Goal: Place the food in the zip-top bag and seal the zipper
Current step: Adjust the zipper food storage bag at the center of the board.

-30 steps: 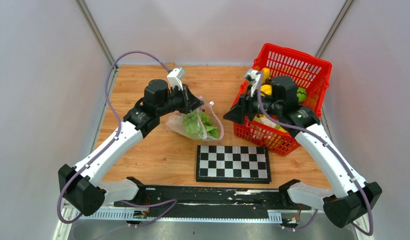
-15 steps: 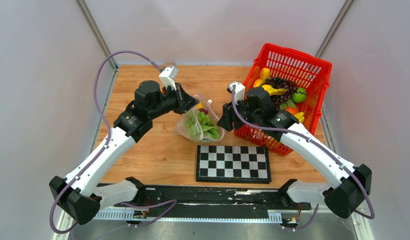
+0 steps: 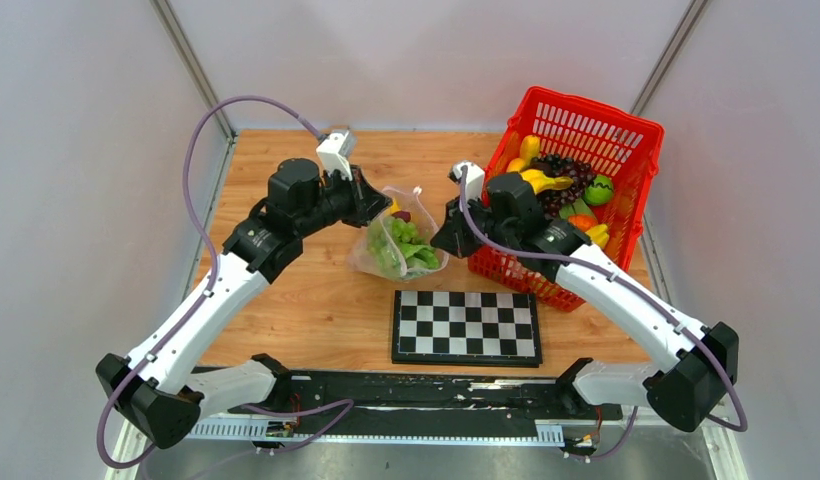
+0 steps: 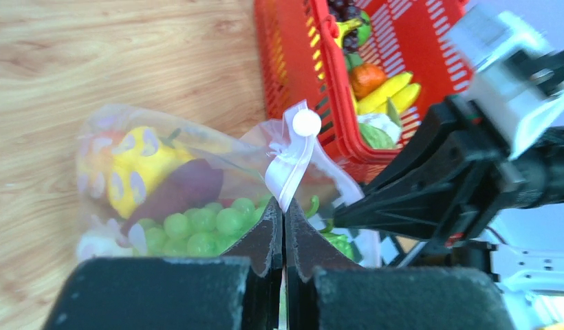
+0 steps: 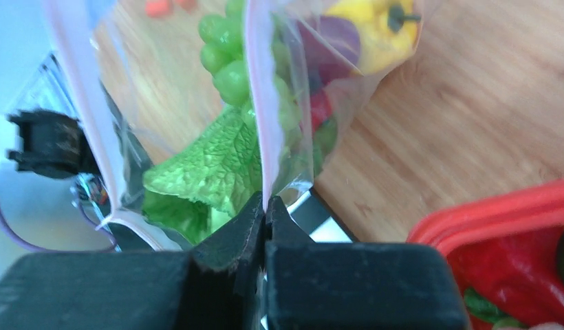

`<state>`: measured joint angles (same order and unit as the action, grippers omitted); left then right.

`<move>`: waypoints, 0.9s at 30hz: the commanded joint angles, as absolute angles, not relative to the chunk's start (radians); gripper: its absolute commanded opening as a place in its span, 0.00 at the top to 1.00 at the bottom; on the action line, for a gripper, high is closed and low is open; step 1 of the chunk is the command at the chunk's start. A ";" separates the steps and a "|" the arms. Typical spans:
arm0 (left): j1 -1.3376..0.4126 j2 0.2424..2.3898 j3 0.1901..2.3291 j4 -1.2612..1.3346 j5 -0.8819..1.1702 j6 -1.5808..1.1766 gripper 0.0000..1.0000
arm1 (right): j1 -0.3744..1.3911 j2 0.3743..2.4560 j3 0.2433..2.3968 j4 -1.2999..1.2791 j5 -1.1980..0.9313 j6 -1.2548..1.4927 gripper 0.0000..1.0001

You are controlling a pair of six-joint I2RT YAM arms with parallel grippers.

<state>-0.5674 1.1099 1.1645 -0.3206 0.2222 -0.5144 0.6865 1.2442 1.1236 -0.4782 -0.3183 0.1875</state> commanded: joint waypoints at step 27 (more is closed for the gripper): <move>-0.505 1.120 1.406 -0.672 0.049 -0.289 0.26 | 0.690 1.551 1.550 -0.258 -0.291 0.402 1.00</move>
<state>-0.5083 1.1812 1.4014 -0.6449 0.1043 -0.2932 0.6861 1.5394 1.4940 -0.3157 -0.3016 0.3809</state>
